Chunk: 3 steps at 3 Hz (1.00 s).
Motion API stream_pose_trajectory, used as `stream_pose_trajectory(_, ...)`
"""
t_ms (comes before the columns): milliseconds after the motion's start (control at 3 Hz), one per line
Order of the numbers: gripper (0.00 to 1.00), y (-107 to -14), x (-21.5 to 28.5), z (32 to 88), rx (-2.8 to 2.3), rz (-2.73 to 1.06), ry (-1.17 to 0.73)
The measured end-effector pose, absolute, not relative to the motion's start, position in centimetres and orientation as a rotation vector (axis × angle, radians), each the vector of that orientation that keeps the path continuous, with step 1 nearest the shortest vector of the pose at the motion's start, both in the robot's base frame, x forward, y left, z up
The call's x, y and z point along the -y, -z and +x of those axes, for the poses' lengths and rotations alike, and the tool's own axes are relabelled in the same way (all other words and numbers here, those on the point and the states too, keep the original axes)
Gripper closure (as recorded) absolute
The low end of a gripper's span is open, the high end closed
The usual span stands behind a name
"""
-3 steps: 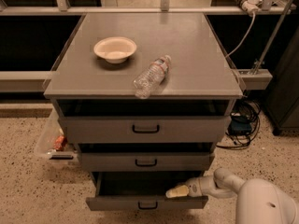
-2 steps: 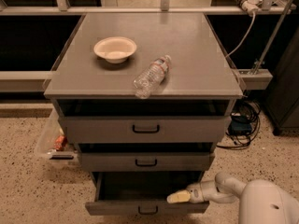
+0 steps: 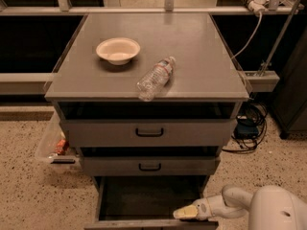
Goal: Open bottom drawer
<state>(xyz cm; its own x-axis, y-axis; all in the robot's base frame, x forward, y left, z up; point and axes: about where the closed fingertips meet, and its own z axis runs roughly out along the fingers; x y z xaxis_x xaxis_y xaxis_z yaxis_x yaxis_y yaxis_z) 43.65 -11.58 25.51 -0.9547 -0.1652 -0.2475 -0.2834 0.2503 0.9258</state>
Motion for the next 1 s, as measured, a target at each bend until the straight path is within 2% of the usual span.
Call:
stream_pose_trajectory(333, 0.0, -26.8, 12.5, 43.1, -2.413, -0.427, -1.78)
stream_pose_trajectory(667, 0.0, -30.6, 14.5, 43.7, -2.338, -0.51, -1.579)
stream_pose_trajectory(1000, 0.0, -32.4, 17.4, 46.8, -2.295, -0.508, -1.275)
